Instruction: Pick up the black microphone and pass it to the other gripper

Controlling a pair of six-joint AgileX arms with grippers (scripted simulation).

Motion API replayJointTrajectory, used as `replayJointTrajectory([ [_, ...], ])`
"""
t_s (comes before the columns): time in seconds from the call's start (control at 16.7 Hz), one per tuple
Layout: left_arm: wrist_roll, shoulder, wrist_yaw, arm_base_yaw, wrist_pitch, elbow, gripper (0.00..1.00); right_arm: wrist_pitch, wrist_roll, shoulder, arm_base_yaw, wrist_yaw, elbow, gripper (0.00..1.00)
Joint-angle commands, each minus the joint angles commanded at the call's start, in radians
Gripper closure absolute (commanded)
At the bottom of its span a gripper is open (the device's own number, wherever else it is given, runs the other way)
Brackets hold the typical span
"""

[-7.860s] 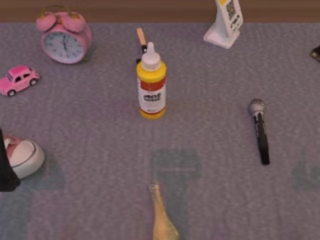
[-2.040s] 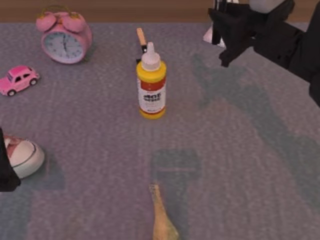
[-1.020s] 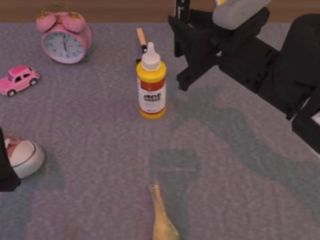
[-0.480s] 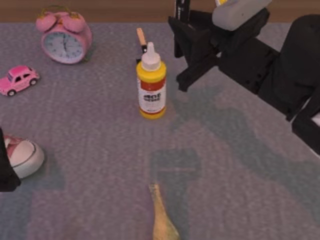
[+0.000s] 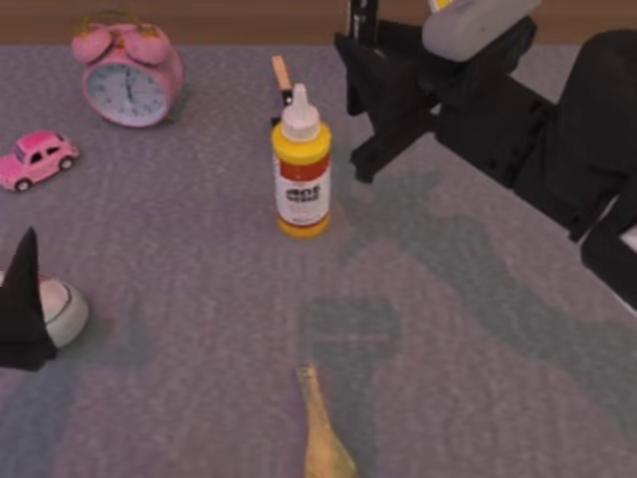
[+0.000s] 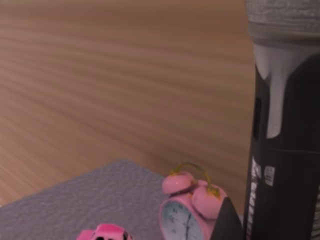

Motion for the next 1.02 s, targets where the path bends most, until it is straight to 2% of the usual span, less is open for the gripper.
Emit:
replayJointTrajectory([
  [0.66,0.045,0.839,0.438,-0.229,0.264,0.543,0.0,0.0,0.0,0.0,0.0,0.0,0.0,1.0],
  [0.84,0.053,0.977,0.517,-0.271,0.305,0.634,0.0,0.0,0.0,0.0,0.0,0.0,0.0,1.0],
  [1.02,0.055,1.032,0.549,-0.288,0.318,0.667,0.0,0.0,0.0,0.0,0.0,0.0,0.0,1.0],
])
